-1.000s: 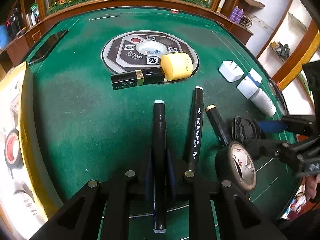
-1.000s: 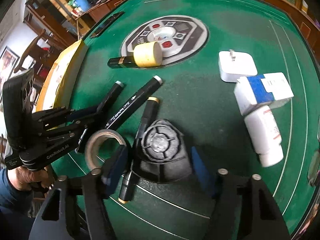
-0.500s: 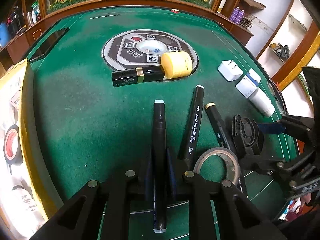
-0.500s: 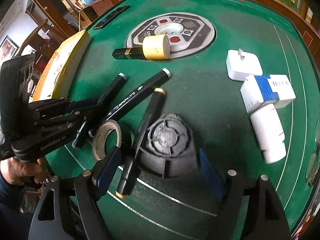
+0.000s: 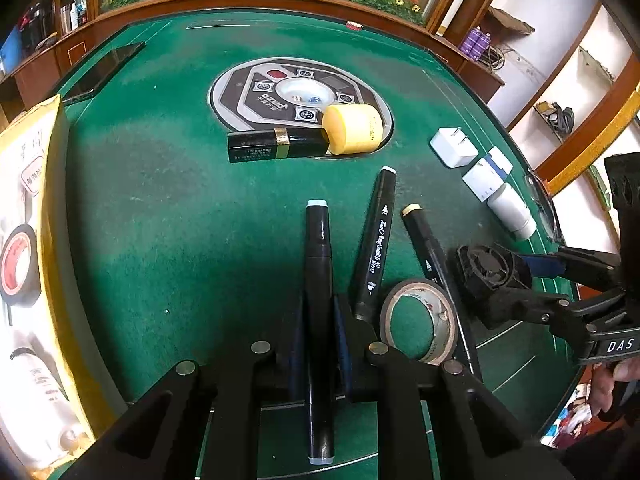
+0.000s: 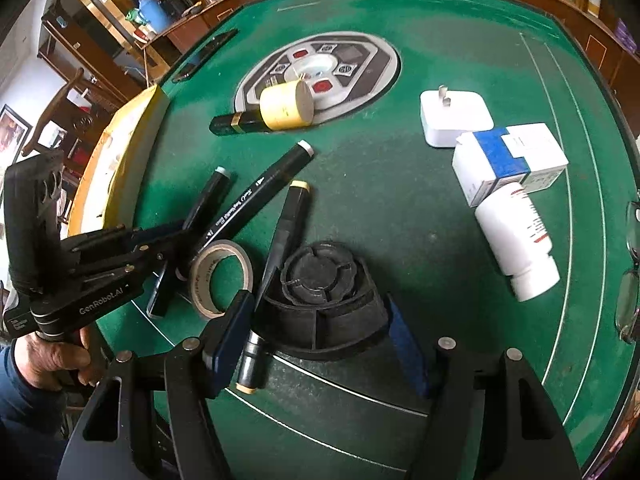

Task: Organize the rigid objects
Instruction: 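Grasp black marker with left tool while right tool grasps black round part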

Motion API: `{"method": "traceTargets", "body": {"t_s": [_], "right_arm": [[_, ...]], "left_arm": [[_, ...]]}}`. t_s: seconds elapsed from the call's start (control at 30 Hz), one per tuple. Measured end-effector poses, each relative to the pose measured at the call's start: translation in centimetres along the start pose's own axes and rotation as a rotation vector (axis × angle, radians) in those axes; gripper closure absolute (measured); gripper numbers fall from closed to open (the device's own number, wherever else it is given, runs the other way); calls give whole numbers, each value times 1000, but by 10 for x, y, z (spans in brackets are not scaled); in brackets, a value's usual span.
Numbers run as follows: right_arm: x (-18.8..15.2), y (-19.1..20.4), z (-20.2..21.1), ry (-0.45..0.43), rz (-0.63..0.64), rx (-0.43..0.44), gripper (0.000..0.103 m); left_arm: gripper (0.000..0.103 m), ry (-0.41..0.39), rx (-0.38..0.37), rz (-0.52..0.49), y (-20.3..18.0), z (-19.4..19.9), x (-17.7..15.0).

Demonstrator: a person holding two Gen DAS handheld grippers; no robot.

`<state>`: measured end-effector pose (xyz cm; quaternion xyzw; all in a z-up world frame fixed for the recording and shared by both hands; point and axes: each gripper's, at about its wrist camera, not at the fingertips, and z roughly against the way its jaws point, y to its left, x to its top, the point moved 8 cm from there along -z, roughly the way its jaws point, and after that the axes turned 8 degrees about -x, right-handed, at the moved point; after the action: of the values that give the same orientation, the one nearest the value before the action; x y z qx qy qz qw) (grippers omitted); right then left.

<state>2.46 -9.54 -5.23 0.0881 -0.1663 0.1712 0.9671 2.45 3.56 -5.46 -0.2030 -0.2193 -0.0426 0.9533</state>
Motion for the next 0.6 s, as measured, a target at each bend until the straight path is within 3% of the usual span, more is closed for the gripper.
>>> {"method": "traceTargets", "body": {"t_s": [0.2, 0.5, 0.6], "right_arm": [[-5, 0, 0, 16, -8, 4, 37], [-21, 5, -14, 106, 43, -57, 34], [-22, 9, -13, 92, 67, -72, 37]], "left_arm": [[88, -2, -9, -7, -3, 6, -1], [88, -1, -18, -21, -7, 9, -4], [88, -9, -26, -18, -9, 12, -5]]}}
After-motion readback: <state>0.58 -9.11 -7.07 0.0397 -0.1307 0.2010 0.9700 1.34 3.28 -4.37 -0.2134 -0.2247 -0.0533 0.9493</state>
